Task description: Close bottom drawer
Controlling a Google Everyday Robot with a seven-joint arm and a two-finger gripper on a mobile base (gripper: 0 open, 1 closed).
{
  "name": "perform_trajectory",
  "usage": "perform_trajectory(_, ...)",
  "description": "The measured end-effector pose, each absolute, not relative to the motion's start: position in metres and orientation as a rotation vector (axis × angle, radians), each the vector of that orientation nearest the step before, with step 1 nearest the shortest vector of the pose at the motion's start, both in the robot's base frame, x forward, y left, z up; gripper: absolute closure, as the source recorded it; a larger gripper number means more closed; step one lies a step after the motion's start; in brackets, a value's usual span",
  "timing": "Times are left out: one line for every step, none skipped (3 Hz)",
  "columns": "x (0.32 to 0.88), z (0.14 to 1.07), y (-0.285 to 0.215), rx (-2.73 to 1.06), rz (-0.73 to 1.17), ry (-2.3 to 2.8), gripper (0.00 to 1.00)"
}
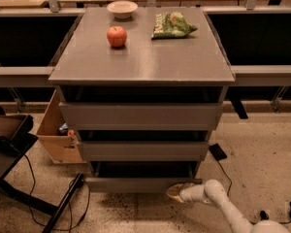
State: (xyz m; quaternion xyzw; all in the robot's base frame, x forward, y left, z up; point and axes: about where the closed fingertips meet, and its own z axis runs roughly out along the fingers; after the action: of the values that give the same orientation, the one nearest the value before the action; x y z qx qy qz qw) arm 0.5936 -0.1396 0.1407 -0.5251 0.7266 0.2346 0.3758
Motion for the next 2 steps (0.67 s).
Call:
perform_trajectory(0.5936,0.1407,-0.1396,-1.343,0.6,1.859,0.05)
perform_trajectory(0.5936,0.1406,-0.1395,-1.344,0.6,1.859,0.0)
